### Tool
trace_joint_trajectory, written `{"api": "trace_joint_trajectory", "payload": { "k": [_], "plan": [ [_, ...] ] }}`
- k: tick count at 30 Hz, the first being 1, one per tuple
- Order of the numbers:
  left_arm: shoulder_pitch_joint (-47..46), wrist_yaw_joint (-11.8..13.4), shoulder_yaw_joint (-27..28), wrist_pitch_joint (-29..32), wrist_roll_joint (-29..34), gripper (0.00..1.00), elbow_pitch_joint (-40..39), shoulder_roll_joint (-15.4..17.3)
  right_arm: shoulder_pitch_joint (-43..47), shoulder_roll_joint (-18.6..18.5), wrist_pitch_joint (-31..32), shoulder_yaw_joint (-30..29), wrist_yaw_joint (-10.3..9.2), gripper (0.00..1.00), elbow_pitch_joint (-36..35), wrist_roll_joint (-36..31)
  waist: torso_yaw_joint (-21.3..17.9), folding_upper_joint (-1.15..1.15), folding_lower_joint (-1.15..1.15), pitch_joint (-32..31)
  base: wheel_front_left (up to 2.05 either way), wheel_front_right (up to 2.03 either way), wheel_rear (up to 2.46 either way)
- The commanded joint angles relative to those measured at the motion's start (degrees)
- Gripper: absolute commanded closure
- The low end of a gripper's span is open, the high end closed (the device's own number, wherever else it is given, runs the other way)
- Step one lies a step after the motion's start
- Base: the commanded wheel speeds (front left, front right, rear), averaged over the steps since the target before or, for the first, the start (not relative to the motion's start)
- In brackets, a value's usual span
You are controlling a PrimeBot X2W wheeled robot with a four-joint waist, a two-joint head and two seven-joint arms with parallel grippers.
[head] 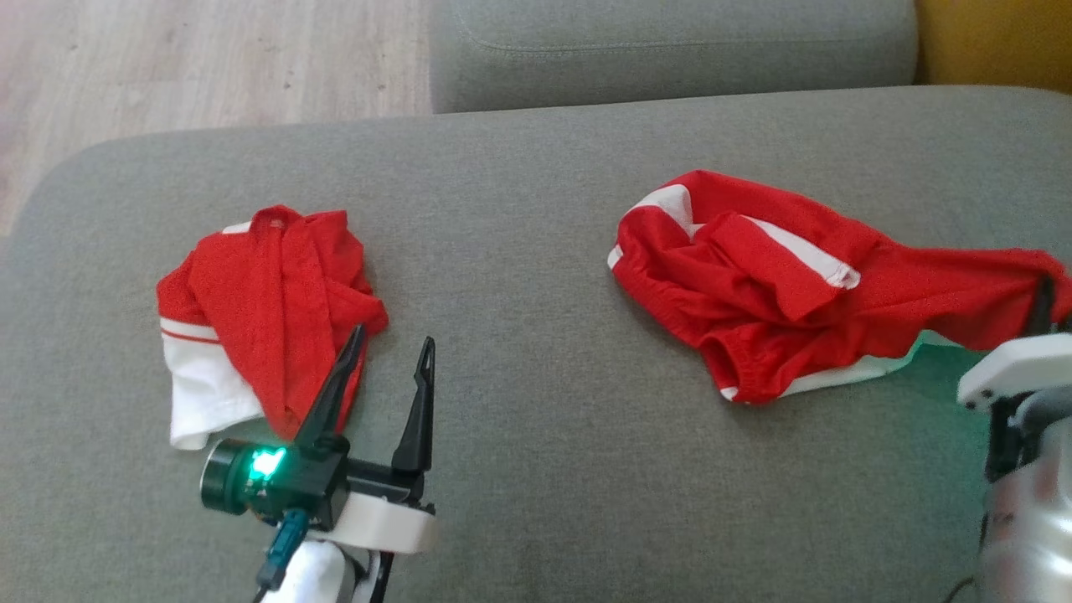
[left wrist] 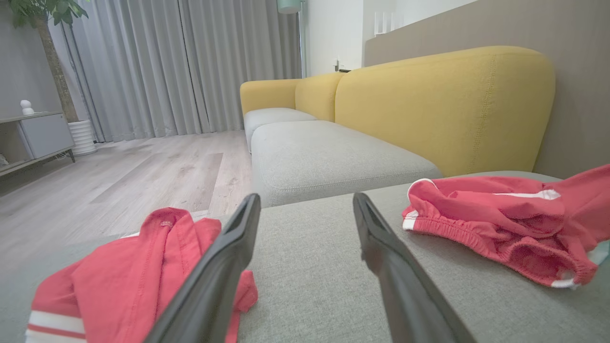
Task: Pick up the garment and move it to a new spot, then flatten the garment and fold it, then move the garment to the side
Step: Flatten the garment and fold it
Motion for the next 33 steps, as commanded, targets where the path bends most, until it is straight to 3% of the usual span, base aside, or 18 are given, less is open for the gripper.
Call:
{"api": "trace_joint_trajectory", "payload": {
  "k": [1, 7, 13, 15, 16, 19, 22, 27, 33],
  "plan": [
    [-3.28, -0.23, 1.96, -0.29, 0.32, 0.00, -1.70, -0.13, -4.87, -0.21, -1.47, -1.34, 0.43, 0.00, -1.25, -2.90, -0.67, 0.00, 0.00, 0.42, 0.00, 0.00, 0.00],
    [-3.88, -0.55, 1.75, -0.29, 0.36, 0.00, -1.26, -0.35, -8.38, -0.21, -4.30, -5.16, 0.43, 0.00, 0.64, -6.83, -1.39, 0.00, 0.00, 0.52, 0.00, 0.00, 0.00],
    [-3.96, -0.65, 1.61, -0.29, 0.19, 0.00, -1.11, -0.55, -9.17, -0.21, -5.93, -3.74, 0.43, 0.00, -1.46, -6.13, -1.45, 0.00, 0.00, 0.01, 0.00, 0.00, 0.00],
    [-3.92, -0.65, 1.65, -0.29, 0.10, 0.00, -1.20, -0.61, -8.81, -0.21, -6.19, -0.43, 0.43, 0.00, -3.14, -3.69, -1.43, 0.00, 0.00, -0.26, 0.00, 0.00, 0.00],
    [-3.79, -0.63, 1.73, -0.29, 0.01, 0.00, -1.33, -0.67, -7.42, -0.21, -6.26, 5.57, 0.43, 0.00, -6.65, 0.43, -1.41, 0.00, 0.00, -0.46, 0.00, 0.00, 0.00],
    [-3.54, -0.63, 1.82, -0.29, -0.04, 0.00, -1.60, -0.74, -1.64, -0.21, -6.29, 14.91, 0.43, 0.00, -14.62, 7.20, -1.37, 0.00, 0.00, -0.62, 0.00, 0.00, 0.00],
    [-3.35, -0.66, 1.69, -0.29, -0.02, 0.00, -1.88, -0.81, 5.70, -0.21, -6.30, 21.08, 0.43, 0.00, -22.00, 13.40, -1.27, 0.00, 0.00, -0.54, 0.00, 0.00, 0.00],
    [-3.28, -0.82, 1.44, -0.29, 0.18, 0.00, -1.99, -0.89, 14.61, -0.21, -6.30, 25.95, 0.43, 0.00, -28.51, 20.10, -1.09, 0.00, 0.00, 0.44, 0.00, 0.00, 0.00],
    [-4.42, -1.20, 0.93, -0.29, 0.65, 0.00, -1.98, -0.95, 15.15, -0.21, -6.14, 27.59, 0.43, 0.00, -27.81, 21.87, -0.08, 0.00, 0.00, 2.54, 0.00, 0.00, 0.00]
  ]
}}
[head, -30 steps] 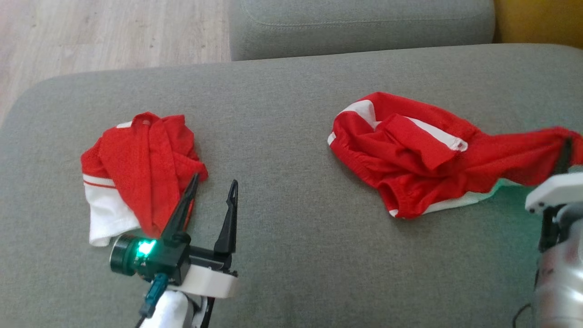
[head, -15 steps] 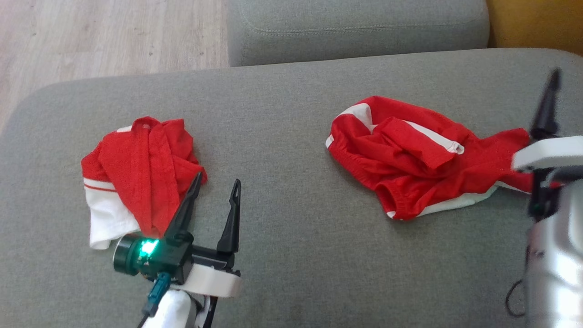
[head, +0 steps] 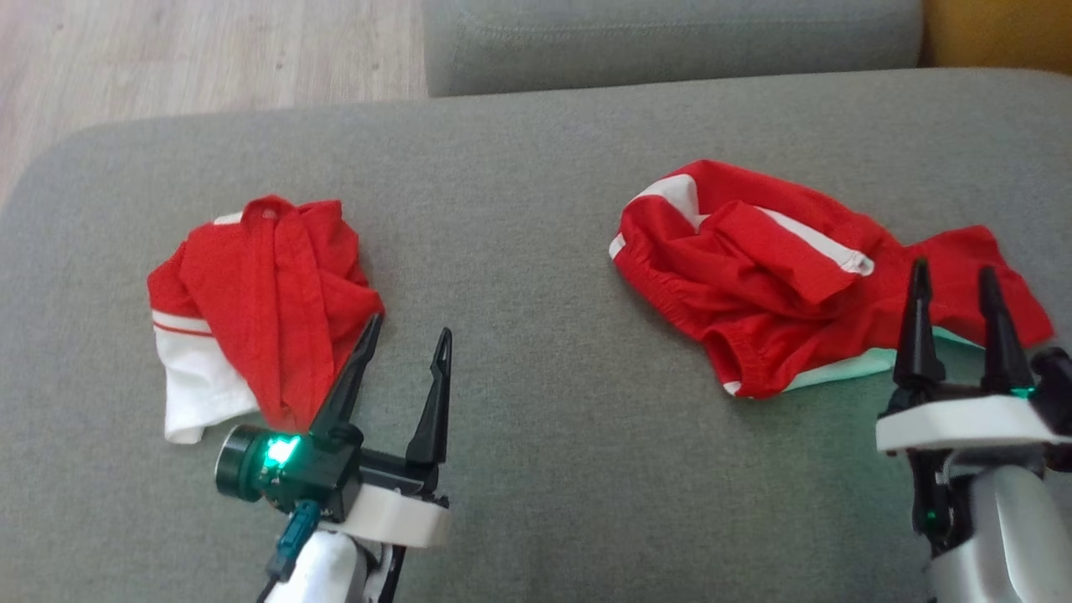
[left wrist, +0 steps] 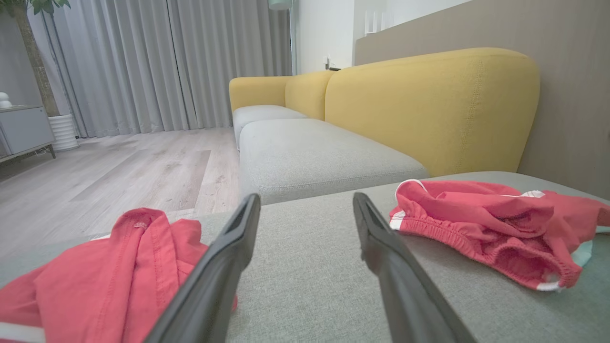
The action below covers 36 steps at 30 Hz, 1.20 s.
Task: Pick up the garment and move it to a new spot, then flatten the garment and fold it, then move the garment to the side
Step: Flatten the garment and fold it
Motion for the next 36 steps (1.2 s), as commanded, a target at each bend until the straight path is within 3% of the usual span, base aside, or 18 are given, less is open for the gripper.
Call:
{"api": "trace_joint_trajectory", "payload": {
  "k": [1, 12, 17, 18, 19, 20, 28, 36],
  "plan": [
    [-3.19, -0.22, 1.65, -0.29, 0.60, 0.00, -1.92, -0.05, -3.11, -0.26, -0.06, 1.60, 0.43, 0.00, -0.82, 0.58, 0.61, 0.00, 0.00, 0.94, 0.00, 0.00, 0.00],
    [-5.01, -0.61, 0.60, -0.29, 0.89, 0.00, -0.93, -0.16, -9.51, -0.26, 5.37, 3.11, 0.43, 0.00, 13.41, 7.16, 3.70, 0.00, 0.00, 4.15, 0.00, 0.00, 0.00],
    [-5.51, -0.57, 0.35, -0.29, 1.01, 0.00, -0.81, -0.19, -12.37, -0.26, 4.19, 5.11, 0.43, 0.00, 18.12, 8.98, 4.37, 0.00, 0.00, 4.77, 0.00, 0.00, 0.00],
    [-5.53, -0.53, 0.31, -0.29, 1.04, 0.00, -0.78, -0.20, -12.94, -0.26, 3.51, 5.35, 0.43, 0.85, 18.38, 8.82, 4.40, 0.00, 0.00, 4.81, 0.00, 0.00, 0.00],
    [-5.53, -0.53, 0.31, -0.29, 1.04, 0.00, -0.78, -0.20, -12.94, -0.26, 3.51, 5.35, 0.43, 0.85, 18.38, 8.82, 4.40, 0.00, 0.00, 4.81, 0.00, 0.00, 0.00],
    [-5.53, -0.42, 0.34, -0.29, 1.05, 0.00, -0.70, -0.21, -13.95, -0.26, 2.34, 5.60, 0.43, 1.00, 18.36, 8.22, 4.35, 0.00, 0.00, 4.83, 0.00, 0.00, 0.00],
    [-5.18, -0.14, 0.52, -0.29, 0.73, 0.00, -0.23, -0.24, -15.88, -0.26, 0.89, 4.09, 0.43, 1.00, 13.58, 3.53, 4.28, 0.00, 0.00, 3.59, 0.00, 0.00, 0.00],
    [-5.33, -0.25, -0.41, -0.29, 0.27, 0.00, -0.27, -0.29, -23.06, -0.26, 10.60, 0.45, 0.43, 1.00, 9.12, 2.33, 5.50, 0.00, 0.00, 3.76, 0.00, 0.00, 0.00]
  ]
}}
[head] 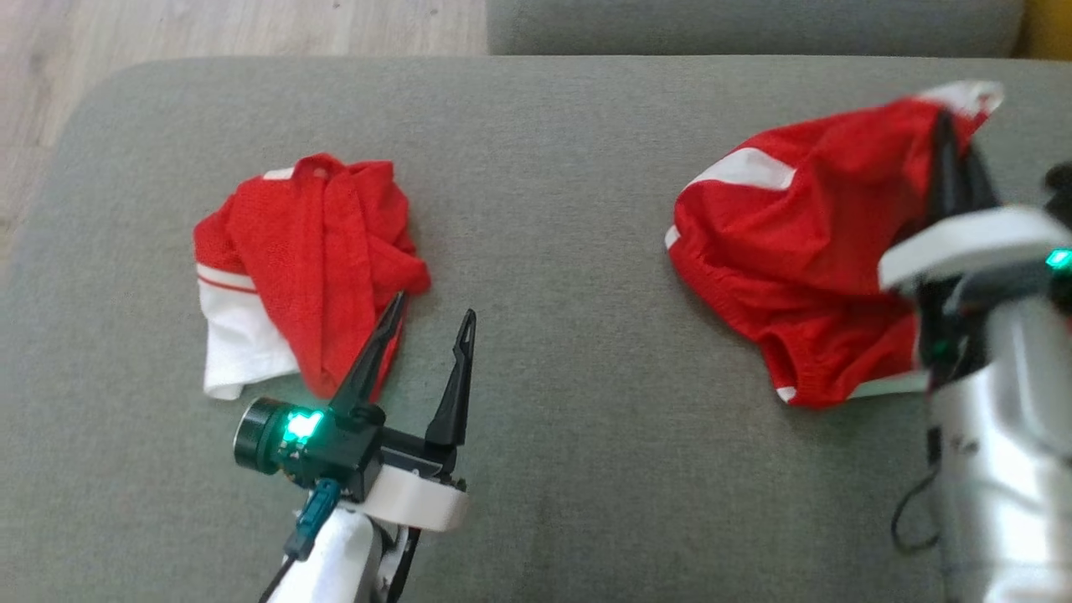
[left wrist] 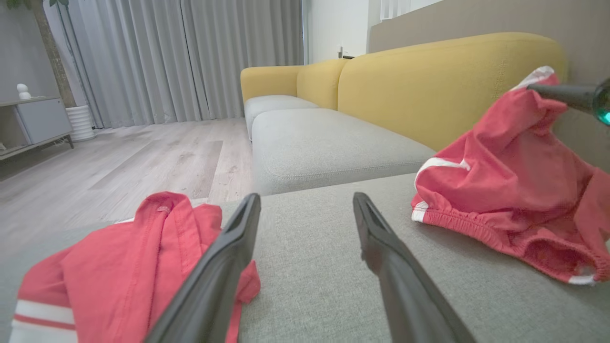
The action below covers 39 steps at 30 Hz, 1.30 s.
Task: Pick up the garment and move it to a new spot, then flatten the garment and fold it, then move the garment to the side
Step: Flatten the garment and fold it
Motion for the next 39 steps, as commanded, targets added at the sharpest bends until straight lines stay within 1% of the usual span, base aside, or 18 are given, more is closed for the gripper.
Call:
{"api": "trace_joint_trajectory", "payload": {
  "k": [1, 4, 7, 11, 15, 16, 17, 20, 21, 23, 27, 33, 35, 39],
  "plan": [
    [-2.13, 0.15, 1.40, -0.29, -0.31, 0.00, -1.48, -0.02, -4.74, -0.17, 1.89, -0.77, 0.43, 1.00, -1.51, -0.42, 0.95, 0.00, 0.00, 0.48, 0.00, 0.00, 0.00],
    [-2.44, 0.09, 0.72, -0.29, -0.66, 0.00, -1.28, -0.04, -9.18, -0.17, 5.28, -6.99, 0.43, 1.00, 1.68, -2.19, 2.71, 0.00, 0.00, 1.19, 0.00, 0.00, 0.00],
    [-2.69, 0.34, 0.05, -0.29, -1.06, 0.00, -1.16, -0.05, -13.73, -0.17, 7.47, -13.55, 0.43, 1.00, 5.88, -6.30, 4.69, 0.00, 0.00, 2.03, 0.00, 0.00, 0.00],
    [-3.26, 0.56, -1.38, -0.29, -1.72, 0.00, -1.25, -0.06, -19.53, -0.17, 8.24, -20.30, 0.43, 1.00, 10.46, -13.68, 7.86, 0.00, 0.00, 3.26, 0.00, 0.00, 0.00],
    [-3.83, 1.34, -2.41, -0.29, -2.48, 0.00, -1.35, -0.06, -24.42, -0.26, 8.03, -26.37, 0.43, 1.00, 15.59, -17.75, 10.40, 0.00, 0.00, 3.94, 0.00, 0.00, 0.00],
    [-3.89, 1.50, -2.58, -0.29, -2.64, 0.00, -1.33, -0.06, -25.21, -0.32, 7.88, -28.07, 0.43, 0.09, 16.86, -18.93, 10.76, 0.00, 0.00, 3.94, 0.00, 0.00, 0.00],
    [-3.91, 1.61, -2.75, -0.29, -2.76, 0.00, -1.28, -0.06, -25.74, -0.58, 8.13, -30.05, 0.43, 0.00, 18.23, -20.47, 11.04, 0.00, 0.00, 3.89, 0.00, 0.00, 0.00],
    [-3.86, 1.98, -2.94, -0.29, -3.00, 0.00, -1.25, -0.06, -26.33, -2.44, 7.95, -32.60, 0.43, 0.00, 20.88, -27.98, 11.21, 0.00, 0.00, 3.57, 0.00, 0.00, 0.00],
    [-3.83, 2.09, -2.95, -0.29, -3.02, 0.00, -1.25, -0.07, -26.55, -2.46, 7.79, -33.68, 0.43, 0.00, 21.52, -29.76, 11.02, 0.00, 0.00, 3.32, 0.00, 0.00, 0.00],
    [-3.85, 2.18, -2.90, -0.29, -2.88, 0.00, -1.24, -0.07, -27.30, -2.20, 6.97, -35.15, 0.43, 0.00, 22.75, -31.96, 10.36, 0.00, 0.00, 2.85, 0.00, 0.00, 0.00],
    [-3.94, 2.15, -2.24, -0.29, -2.43, 0.00, -1.27, -0.07, -28.13, -2.03, 4.41, -35.17, 0.43, 0.00, 24.78, -35.33, 8.03, 0.00, 0.00, 1.79, 0.00, 0.00, 0.00],
    [-3.93, 2.04, -1.00, -0.29, -2.11, 0.00, -1.45, -0.06, -29.02, -2.23, 0.47, -33.25, 0.43, 0.00, 27.14, -35.83, 4.43, 0.00, 0.00, 0.41, 0.00, 0.00, 0.00],
    [-3.82, 2.00, -0.50, -0.29, -2.01, 0.00, -1.54, -0.05, -28.81, -2.23, -2.16, -31.49, 0.43, 0.00, 27.82, -35.22, 2.96, 0.00, 0.00, -0.24, 0.00, 0.00, 0.00],
    [-3.58, 1.91, 0.58, -0.29, -1.97, 0.00, -2.16, -0.05, -27.38, -1.74, -7.69, -26.73, 0.43, 0.00, 28.99, -31.70, 0.05, 0.00, 0.00, -1.65, 0.00, 0.00, 0.00]
  ]
}}
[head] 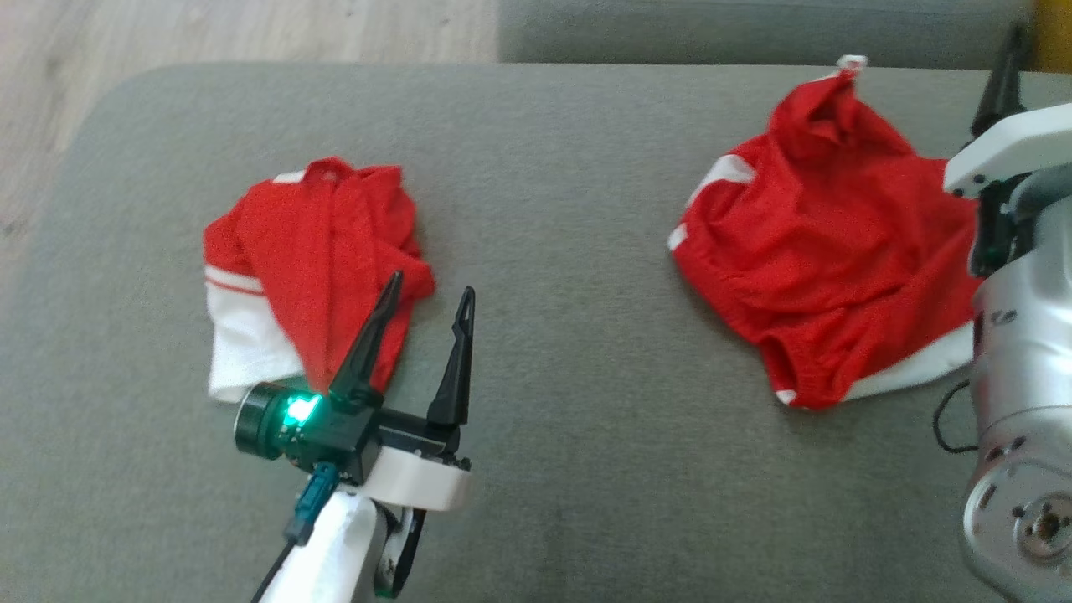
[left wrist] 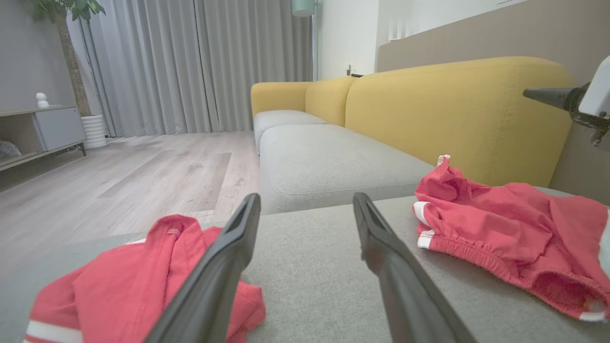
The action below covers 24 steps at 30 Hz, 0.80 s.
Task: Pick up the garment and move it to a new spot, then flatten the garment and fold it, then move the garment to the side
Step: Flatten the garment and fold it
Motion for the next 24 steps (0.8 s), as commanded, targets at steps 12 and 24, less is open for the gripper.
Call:
{"api": "trace_joint_trajectory", "payload": {
  "k": [12, 24],
  "plan": [
    [-0.24, -0.98, 3.53, -0.29, 0.82, 0.00, -2.71, 0.11, 20.75, 1.82, -2.43, 21.97, 0.43, 0.00, -21.49, 22.30, -8.54, 0.00, 0.00, -3.48, 0.00, 0.00, 0.00],
    [0.39, -1.46, 2.74, -0.29, -2.88, 0.00, -1.13, 0.07, 49.07, 1.84, -2.45, 34.24, 0.43, 0.00, -44.38, 29.97, -11.87, 0.00, 0.00, -3.70, 0.00, 0.00, 0.00]
  ]
}}
